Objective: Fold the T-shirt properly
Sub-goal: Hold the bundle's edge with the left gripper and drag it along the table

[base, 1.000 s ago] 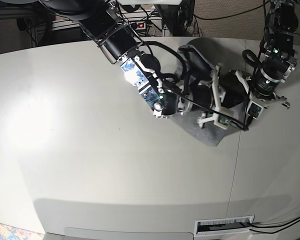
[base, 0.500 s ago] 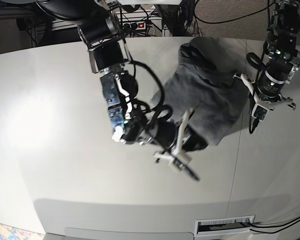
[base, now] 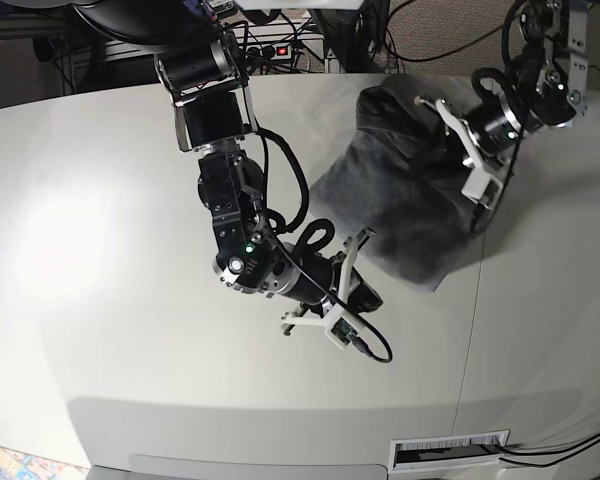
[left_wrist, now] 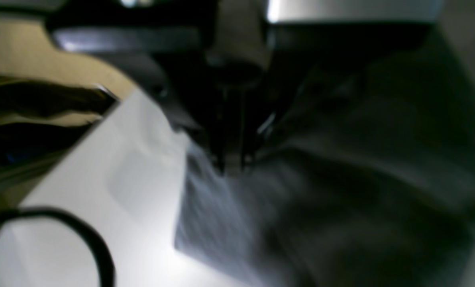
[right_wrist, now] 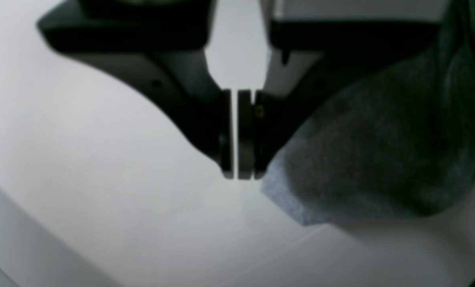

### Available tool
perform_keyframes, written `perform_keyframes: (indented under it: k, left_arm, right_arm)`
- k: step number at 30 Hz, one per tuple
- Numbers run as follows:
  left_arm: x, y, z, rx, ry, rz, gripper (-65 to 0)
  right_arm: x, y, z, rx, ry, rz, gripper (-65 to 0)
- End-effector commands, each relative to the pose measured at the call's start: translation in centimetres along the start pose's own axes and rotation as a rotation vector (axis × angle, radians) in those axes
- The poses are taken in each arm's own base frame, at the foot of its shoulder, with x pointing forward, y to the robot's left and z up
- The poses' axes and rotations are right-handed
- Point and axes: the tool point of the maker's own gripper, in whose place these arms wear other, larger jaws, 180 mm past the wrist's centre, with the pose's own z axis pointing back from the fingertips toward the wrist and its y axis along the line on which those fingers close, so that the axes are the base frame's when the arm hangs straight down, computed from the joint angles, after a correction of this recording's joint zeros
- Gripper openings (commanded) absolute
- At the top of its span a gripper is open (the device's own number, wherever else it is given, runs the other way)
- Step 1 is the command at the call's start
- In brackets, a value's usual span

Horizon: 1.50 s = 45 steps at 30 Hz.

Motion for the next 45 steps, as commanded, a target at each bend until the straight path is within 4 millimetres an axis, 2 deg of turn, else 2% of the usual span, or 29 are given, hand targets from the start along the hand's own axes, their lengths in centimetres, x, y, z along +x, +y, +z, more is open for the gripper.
perform_keyframes:
  k: [1,4,8,11,13,19,24,28,32,37,42,45]
  left_arm:
    - [0.4,-0.3,0.2,-0.02,-0.027,-0.015,-65.0]
    - [-2.1,0.7,-0.1,0.0,0.035,-0.001,-65.0]
    - [-4.5,3.8,-0.6,0.08,0.053,0.037,-65.0]
    - [-6.3,6.3,-0.7,0.156,0.115,-0.004,-65.0]
    - [-6.6,7.6,-0.3,0.187,0.148,-0.038,-65.0]
    - [-4.7,11.4,1.5,0.289,0.189,-0.238,-65.0]
    - [-1.5,14.1,2.9,0.367,0.16,-0.414,-65.0]
    - [1.4,16.8,4.1,0.489,0.131,-0.461,-65.0]
    - [2.9,16.8,4.0,0.485,0.083,-0.441,-65.0]
    - [0.8,16.0,3.7,0.424,0.157,-0.298,-65.0]
    - [1.4,14.8,3.1,0.362,0.099,-0.288,-65.0]
    - [0.5,15.0,2.8,0.36,0.111,-0.257,-65.0]
  right_arm:
    - [2.8,-0.3,0.3,-0.002,-0.08,0.019,-63.1]
    - [3.0,-0.2,0.3,0.006,-0.085,0.011,-63.1]
    - [2.9,0.4,0.3,0.042,-0.078,-0.026,-63.1]
    - [2.4,0.4,0.3,0.042,-0.051,-0.025,-63.1]
    - [2.1,0.4,0.2,0.042,-0.039,-0.025,-63.1]
    - [1.9,0.4,0.2,0.041,-0.028,-0.024,-63.1]
    - [1.6,0.3,0.2,0.033,-0.007,-0.015,-63.1]
    - [1.6,0.2,0.2,0.029,-0.01,-0.012,-63.1]
    - [1.5,0.1,0.2,0.023,-0.002,-0.006,-63.1]
    - [1.4,0.1,0.2,0.023,-0.001,-0.006,-63.1]
    - [1.5,0.1,0.2,0.024,-0.001,-0.006,-63.1]
    - [1.4,0.1,0.2,0.024,0.0,-0.006,-63.1]
